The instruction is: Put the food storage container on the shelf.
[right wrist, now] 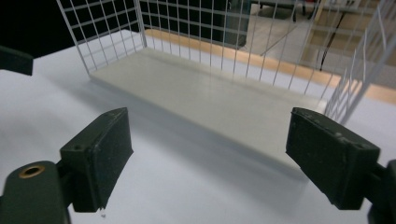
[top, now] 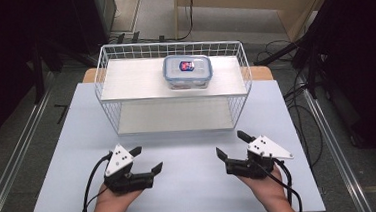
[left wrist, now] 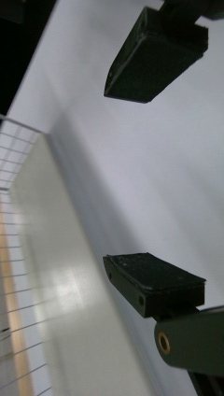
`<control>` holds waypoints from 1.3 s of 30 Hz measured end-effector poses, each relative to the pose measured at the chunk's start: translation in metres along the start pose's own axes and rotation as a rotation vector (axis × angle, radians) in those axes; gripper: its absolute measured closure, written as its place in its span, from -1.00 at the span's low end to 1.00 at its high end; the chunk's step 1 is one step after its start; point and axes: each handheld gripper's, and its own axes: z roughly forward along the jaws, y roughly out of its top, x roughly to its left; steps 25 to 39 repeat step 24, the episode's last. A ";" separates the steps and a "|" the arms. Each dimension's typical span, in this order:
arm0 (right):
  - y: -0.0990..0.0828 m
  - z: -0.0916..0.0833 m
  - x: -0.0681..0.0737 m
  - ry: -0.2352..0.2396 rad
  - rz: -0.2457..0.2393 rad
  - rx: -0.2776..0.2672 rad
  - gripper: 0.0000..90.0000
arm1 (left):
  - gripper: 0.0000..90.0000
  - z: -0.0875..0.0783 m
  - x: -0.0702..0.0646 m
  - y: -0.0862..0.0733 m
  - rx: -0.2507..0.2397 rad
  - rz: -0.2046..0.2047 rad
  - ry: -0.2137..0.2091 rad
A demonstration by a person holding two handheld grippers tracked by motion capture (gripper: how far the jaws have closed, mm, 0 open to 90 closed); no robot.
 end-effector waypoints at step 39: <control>-0.052 -0.028 -0.002 -0.038 0.057 0.004 -0.70 | -0.86 -0.005 0.008 -0.035 0.015 -0.089 0.015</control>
